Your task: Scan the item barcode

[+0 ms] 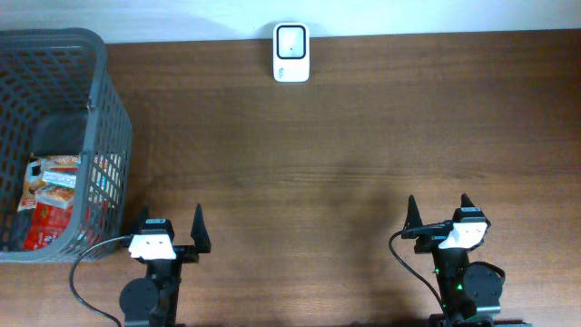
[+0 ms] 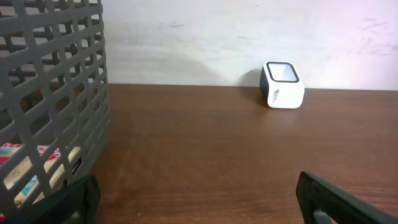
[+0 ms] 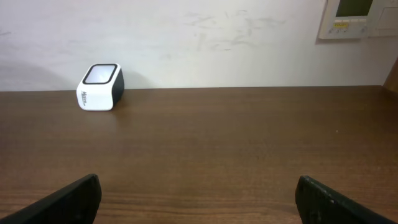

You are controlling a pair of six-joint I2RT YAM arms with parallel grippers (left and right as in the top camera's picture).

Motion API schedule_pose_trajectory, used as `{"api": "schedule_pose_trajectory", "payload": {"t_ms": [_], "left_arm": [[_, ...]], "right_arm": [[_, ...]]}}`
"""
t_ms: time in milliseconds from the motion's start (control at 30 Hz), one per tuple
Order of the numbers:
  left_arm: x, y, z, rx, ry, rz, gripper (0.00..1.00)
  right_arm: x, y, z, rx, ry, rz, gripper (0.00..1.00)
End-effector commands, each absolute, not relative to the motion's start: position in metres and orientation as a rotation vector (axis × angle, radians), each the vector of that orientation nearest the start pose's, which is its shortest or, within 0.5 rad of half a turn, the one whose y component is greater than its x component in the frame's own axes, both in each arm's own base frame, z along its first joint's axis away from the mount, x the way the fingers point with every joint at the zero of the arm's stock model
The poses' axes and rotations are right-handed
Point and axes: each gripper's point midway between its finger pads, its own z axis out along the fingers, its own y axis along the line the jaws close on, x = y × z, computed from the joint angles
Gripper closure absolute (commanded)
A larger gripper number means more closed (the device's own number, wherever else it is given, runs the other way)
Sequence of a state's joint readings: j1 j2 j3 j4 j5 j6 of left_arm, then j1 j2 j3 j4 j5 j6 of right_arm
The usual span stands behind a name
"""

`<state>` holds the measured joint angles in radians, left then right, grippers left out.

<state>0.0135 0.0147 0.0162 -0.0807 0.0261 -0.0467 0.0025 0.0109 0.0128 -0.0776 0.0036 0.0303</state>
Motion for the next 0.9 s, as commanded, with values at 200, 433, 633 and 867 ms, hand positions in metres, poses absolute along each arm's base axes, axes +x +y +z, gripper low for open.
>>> {"api": "schedule_pose_trajectory", "payload": {"t_ms": [200,433,633,867], "left_arm": [[0.246,0.011,0.157,-0.022,1.648,0.073,0.01],[0.245,-0.016,0.194,0.133,1.492,-0.014,0.01],[0.197,-0.056,0.308,0.345,0.958,-0.093,0.01],[0.171,-0.044,0.397,0.28,0.871,-0.039,0.01]], "right_arm": [[0.246,-0.002,0.155,0.042,1.65,0.024,0.01],[0.246,-0.002,0.155,0.042,1.65,0.024,0.01],[0.246,-0.002,0.155,0.042,1.65,0.024,0.01],[0.246,-0.002,0.155,0.042,1.65,0.024,0.01]]}}
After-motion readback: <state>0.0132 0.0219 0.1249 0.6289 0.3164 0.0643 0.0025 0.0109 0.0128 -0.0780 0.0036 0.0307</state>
